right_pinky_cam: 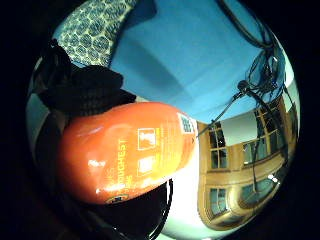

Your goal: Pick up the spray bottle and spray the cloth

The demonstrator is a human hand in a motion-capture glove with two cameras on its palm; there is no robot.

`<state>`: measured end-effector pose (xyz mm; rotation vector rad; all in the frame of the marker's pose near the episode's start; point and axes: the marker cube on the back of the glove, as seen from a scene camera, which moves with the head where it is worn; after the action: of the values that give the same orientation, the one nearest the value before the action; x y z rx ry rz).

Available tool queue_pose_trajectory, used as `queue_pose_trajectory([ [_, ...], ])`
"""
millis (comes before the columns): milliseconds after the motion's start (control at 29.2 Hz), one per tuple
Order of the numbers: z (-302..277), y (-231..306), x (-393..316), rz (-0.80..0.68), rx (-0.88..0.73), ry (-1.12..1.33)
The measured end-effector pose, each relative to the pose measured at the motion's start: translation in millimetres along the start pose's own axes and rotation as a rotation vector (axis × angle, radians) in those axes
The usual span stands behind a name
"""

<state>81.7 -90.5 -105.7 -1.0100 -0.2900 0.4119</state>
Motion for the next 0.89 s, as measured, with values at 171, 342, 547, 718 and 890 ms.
queue_pose_trajectory([
  [171,6,-37,-12,0.081,-0.102,0.025],
  [342,38,-49,1,0.166,-0.224,0.102],
  [547,45,-61,1,0.196,-0.257,0.116],
  [718,38,-56,-5,0.183,-0.226,0.112],
  [890,17,-36,-28,0.112,-0.103,0.109],
])
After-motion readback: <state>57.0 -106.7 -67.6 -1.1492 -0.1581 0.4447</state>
